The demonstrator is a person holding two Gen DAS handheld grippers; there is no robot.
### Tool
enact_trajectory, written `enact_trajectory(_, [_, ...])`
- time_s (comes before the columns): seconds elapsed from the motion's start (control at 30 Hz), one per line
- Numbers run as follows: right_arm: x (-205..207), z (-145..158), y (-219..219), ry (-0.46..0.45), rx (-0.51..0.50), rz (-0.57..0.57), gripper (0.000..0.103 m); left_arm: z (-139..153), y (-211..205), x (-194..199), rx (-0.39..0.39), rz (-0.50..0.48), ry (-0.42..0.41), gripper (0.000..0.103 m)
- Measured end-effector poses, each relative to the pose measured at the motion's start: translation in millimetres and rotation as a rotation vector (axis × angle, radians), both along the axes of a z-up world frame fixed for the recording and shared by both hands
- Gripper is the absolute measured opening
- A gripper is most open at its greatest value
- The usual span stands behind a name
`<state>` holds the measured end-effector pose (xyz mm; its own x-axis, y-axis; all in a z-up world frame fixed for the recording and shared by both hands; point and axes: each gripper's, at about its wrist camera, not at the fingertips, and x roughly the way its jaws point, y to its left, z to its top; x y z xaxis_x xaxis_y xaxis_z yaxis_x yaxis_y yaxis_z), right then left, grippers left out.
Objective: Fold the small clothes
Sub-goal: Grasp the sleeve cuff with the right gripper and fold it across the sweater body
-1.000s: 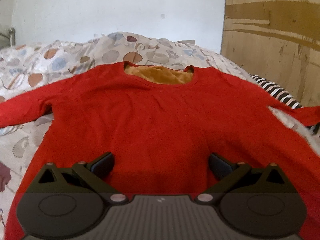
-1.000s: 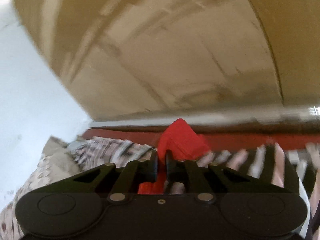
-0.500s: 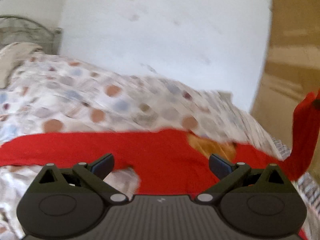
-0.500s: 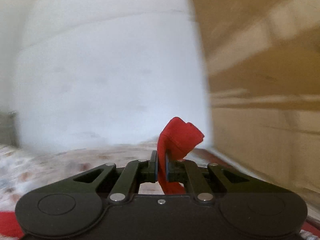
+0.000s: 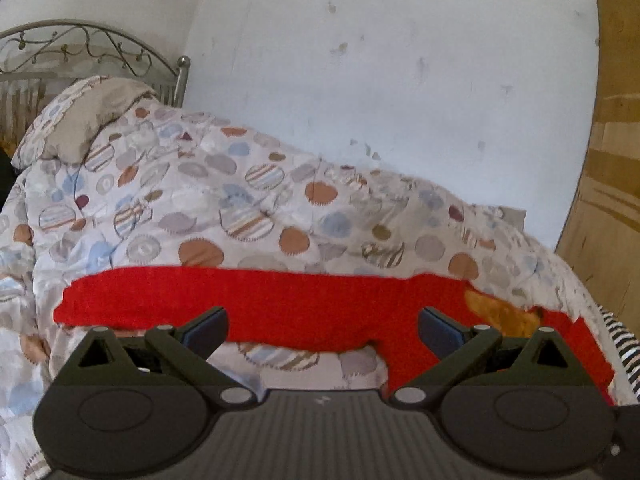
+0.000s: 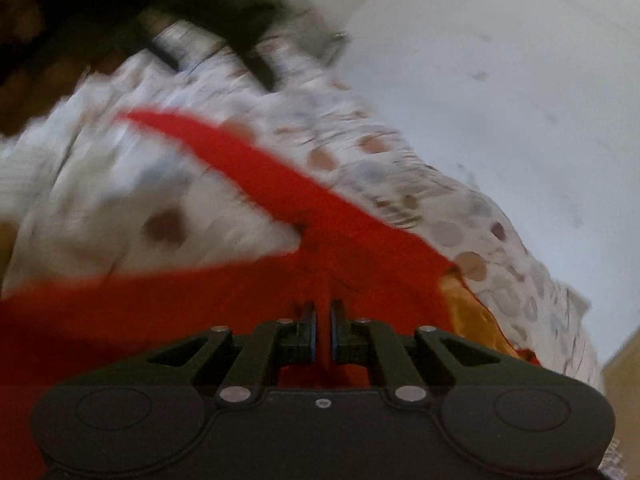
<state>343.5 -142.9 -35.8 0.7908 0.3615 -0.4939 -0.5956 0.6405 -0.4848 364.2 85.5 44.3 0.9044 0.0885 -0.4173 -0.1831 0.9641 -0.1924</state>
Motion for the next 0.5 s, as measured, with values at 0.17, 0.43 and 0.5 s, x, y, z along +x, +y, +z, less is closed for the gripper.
enact_trajectory(0.17, [-12,1,-23,0.079,0.020,0.001,0.025,-18,-14,8,-0.024,-0.051,0.020,0.103])
enact_trajectory(0.43, [-14,11,-87,0.053,0.084,-0.155,0.092,-58,-55,32,0.014,-0.165,0.104,0.103])
enact_trajectory(0.5, [-10,12,-110,0.027,0.081,-0.241,0.094,-72,-64,33,0.056,-0.159,0.137,0.103])
